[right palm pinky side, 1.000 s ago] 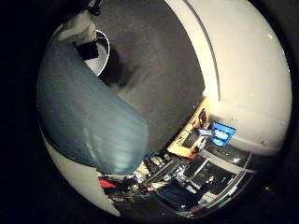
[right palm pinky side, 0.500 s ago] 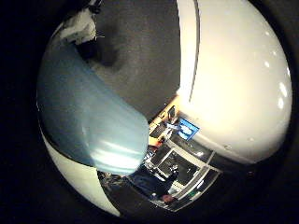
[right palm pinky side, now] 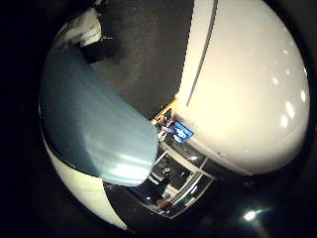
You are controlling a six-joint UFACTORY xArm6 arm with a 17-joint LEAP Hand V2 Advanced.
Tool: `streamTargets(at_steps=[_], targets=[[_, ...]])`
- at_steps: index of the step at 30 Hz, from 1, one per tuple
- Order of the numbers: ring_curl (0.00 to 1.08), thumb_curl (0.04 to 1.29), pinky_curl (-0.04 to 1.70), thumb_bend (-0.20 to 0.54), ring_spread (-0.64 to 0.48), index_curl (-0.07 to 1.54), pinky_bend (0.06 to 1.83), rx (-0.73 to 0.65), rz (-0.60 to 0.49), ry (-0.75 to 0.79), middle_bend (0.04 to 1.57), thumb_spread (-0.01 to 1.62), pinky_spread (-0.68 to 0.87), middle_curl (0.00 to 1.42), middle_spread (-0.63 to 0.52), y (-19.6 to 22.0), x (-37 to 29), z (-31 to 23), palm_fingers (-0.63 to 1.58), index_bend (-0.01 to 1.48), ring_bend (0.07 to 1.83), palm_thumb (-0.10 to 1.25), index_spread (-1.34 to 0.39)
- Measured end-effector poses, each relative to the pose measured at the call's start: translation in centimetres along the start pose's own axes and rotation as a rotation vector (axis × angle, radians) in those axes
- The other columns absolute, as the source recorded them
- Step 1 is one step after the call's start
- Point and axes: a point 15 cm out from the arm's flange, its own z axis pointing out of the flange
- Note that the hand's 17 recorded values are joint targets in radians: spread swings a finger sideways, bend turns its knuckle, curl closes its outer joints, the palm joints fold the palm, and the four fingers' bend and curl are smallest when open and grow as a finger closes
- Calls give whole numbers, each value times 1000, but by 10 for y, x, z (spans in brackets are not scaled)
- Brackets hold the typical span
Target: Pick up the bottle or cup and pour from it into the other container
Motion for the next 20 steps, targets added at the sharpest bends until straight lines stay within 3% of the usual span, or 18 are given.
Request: streamTargets(at_steps=[20], targets=[[746, 741, 855, -31, -288, 1128, 1284, 27, 3, -13, 848, 516, -294, 1110, -369, 3, -2, -8, 980, 508, 1210, 975, -528]])
